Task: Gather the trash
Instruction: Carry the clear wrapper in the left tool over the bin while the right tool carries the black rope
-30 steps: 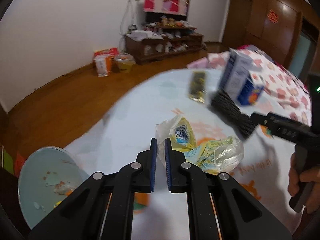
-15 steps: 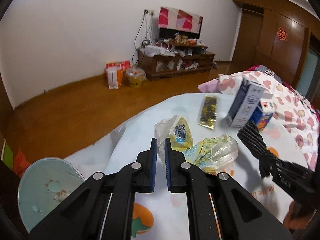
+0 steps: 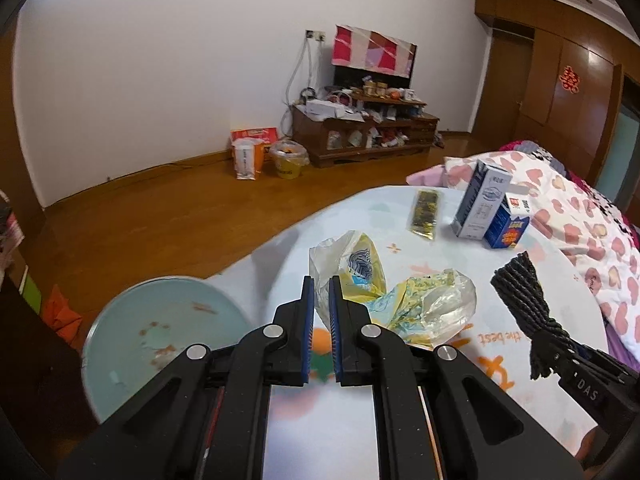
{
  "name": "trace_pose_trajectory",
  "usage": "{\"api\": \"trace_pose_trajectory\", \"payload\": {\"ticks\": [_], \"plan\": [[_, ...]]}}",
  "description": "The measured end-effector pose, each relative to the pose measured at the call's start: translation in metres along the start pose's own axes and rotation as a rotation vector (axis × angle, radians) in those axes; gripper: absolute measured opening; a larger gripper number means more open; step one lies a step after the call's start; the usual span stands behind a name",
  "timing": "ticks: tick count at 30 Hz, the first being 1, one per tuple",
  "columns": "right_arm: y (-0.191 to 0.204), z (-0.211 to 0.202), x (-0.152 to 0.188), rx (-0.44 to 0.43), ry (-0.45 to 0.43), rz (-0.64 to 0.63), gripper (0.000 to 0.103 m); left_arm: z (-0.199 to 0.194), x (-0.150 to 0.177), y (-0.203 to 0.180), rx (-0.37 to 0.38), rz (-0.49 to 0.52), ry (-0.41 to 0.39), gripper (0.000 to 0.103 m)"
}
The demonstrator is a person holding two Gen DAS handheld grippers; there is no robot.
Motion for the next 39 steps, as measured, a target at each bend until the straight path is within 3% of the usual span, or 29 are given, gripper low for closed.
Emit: {"api": "trace_pose_trajectory", "payload": {"ticks": [7, 12, 20, 24, 34, 39], "plan": [[0.033, -0.006, 0.030, -0.006, 0.006, -0.018, 0.025, -0.022, 0.028, 0.032, -0.049, -0.031, 0.003, 0.007], [0.043, -0.016, 0.043, -0.027, -0.005, 0.014, 0.025, -0.034, 0.042, 0.057, -0.041, -0.076, 0.008, 0.007], [0.076, -0.020, 0.048, -0.053, -0.002, -0.030, 0.025, -0.046, 0.044, 0.094, -0.065, -0.153, -0.007, 0.007], [0.093, -0.020, 0.050, -0.064, -0.015, -0.056, 0.025, -0.055, 0.043, 0.108, -0.115, -0.154, -0.045, 0.007], [0.131, -0.005, 0.054, -0.120, 0.018, -0.088, 0.025, -0.049, 0.047, 0.136, -0.124, -0.207, -0.027, 0.007], [0.164, 0.005, 0.049, -0.133, 0.029, -0.168, 0.025, -0.042, 0.043, 0.159, -0.174, -0.233, -0.028, 0.007]]}}
Point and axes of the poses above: each gripper's, at about its wrist camera, not at the fingertips, and z roughly the way its jaws point, y to its left, x to its underside, the point moved 5 cm from there along z, roughly the way its jaws point, and after that the axes turned 11 degrees about y, right-handed, at the moved point
